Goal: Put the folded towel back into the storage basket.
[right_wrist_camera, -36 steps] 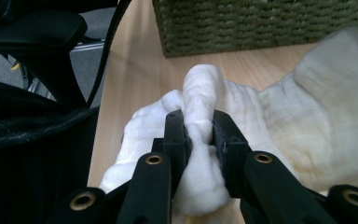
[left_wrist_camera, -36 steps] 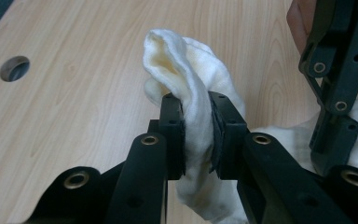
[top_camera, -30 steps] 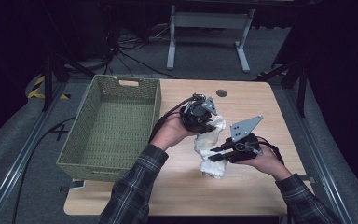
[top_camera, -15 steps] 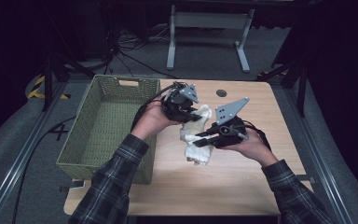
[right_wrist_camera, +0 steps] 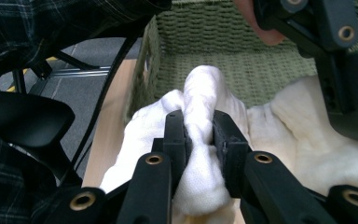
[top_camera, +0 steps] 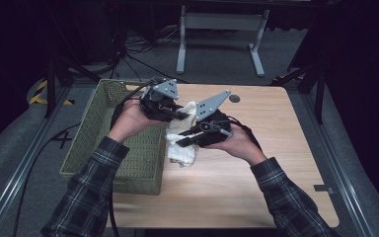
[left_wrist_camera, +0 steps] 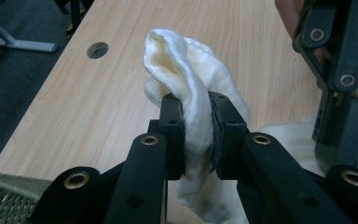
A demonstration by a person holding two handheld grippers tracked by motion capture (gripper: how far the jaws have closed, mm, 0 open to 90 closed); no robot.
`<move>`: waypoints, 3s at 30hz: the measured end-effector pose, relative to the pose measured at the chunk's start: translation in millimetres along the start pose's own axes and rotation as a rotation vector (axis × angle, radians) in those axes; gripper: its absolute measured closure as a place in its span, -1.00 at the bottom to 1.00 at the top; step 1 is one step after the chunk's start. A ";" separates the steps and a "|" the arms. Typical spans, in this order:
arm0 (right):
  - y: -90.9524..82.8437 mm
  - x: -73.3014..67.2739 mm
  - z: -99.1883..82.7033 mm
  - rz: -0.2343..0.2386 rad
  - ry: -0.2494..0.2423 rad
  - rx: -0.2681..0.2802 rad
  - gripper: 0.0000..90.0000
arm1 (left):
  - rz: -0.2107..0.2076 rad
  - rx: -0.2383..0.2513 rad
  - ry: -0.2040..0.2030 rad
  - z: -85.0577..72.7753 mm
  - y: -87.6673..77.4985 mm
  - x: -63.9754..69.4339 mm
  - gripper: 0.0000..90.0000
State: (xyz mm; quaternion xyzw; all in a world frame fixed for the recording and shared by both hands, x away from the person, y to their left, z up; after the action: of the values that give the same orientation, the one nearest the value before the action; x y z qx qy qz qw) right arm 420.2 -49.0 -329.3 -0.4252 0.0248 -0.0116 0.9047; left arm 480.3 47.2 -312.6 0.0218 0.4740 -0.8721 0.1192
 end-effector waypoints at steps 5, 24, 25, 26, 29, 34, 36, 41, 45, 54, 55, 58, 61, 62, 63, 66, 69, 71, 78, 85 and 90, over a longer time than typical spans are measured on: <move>12.3 0.3 16.1 0.014 -0.008 0.003 0.74 | 0.004 0.004 0.000 -15.9 -6.6 -2.7 0.72; 77.5 -3.4 52.8 0.059 -0.034 -0.022 0.73 | 0.035 0.010 -0.105 -88.4 -18.7 -1.4 0.72; 80.8 -3.2 53.2 0.060 -0.031 -0.024 0.73 | 0.035 0.007 -0.102 -91.5 -18.3 -2.2 0.72; 84.0 -3.2 53.7 0.065 -0.028 -0.024 0.73 | 0.033 0.006 -0.111 -94.4 -17.4 -2.1 0.72; 93.8 -1.9 56.5 0.071 -0.025 -0.023 0.73 | 0.036 -0.001 -0.121 -101.9 -15.4 -3.5 0.72; 109.8 -2.2 55.8 0.084 -0.028 -0.038 0.73 | 0.029 -0.004 -0.137 -110.9 -12.1 -2.2 0.72; 113.5 -2.6 53.0 0.087 -0.023 -0.037 0.73 | 0.023 -0.005 -0.140 -113.6 -9.4 -1.1 0.72; 120.6 -2.3 45.9 0.080 -0.009 -0.043 0.72 | 0.010 -0.015 -0.148 -118.0 -0.7 1.2 0.72; 124.2 -3.1 43.0 0.083 -0.010 -0.048 0.71 | 0.004 -0.020 -0.147 -119.1 3.6 1.0 0.72; 127.5 -1.8 41.7 0.077 0.006 -0.056 0.42 | 0.004 -0.024 -0.151 -119.6 6.2 -0.8 0.72; 126.2 -0.6 41.8 0.069 0.007 -0.056 0.37 | 0.002 -0.026 -0.150 -119.8 6.9 -1.7 0.72; 123.0 1.4 41.7 0.060 0.018 -0.049 0.32 | 0.005 -0.028 -0.150 -119.8 8.1 -3.0 0.72; 117.7 3.6 40.5 0.053 0.026 -0.044 0.29 | 0.005 -0.027 -0.155 -119.8 8.9 -4.5 0.72; 117.7 3.6 40.5 0.053 0.026 -0.044 0.29 | 0.005 -0.024 -0.165 -119.9 8.7 -4.5 0.72; 113.8 4.9 39.6 0.045 0.027 -0.043 0.27 | 0.005 -0.017 -0.173 -119.6 8.5 -5.4 0.72; 107.8 6.3 38.3 0.037 0.029 -0.038 0.23 | 0.014 -0.022 -0.192 -119.5 8.3 -9.3 0.72; 100.8 8.2 35.3 0.025 0.033 -0.039 0.20 | 0.021 -0.024 -0.210 -117.7 7.1 -15.6 0.72; 95.7 9.3 33.0 0.019 0.038 -0.035 0.19 | 0.031 -0.027 -0.220 -115.4 6.4 -20.5 0.72; 78.1 11.5 20.0 -0.006 0.049 -0.023 0.13 | 0.061 -0.054 -0.244 -108.6 9.9 -39.2 0.72; 60.8 10.3 1.8 -0.040 0.055 -0.031 0.09 | 0.059 -0.078 -0.278 -113.3 20.7 -48.3 0.70; 48.9 11.8 -14.0 -0.061 0.067 -0.028 0.08 | 0.056 -0.083 -0.283 -114.9 25.3 -50.2 0.69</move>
State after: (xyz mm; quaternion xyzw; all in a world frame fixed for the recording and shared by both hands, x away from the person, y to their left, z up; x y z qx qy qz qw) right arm 431.2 -29.1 -376.3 -0.4375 0.0423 -0.0532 0.8966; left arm 526.3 139.0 -389.0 -0.0932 0.4872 -0.8425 0.2100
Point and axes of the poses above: each handheld gripper's, and its own axes: y roughly forward along the jaws, z roughly out of its top, x roughly to its right, the point moved 7 cm from there along y, roughly forward along the jaws, and after that the axes turned 13 degrees about -x, right-handed, at the moved point
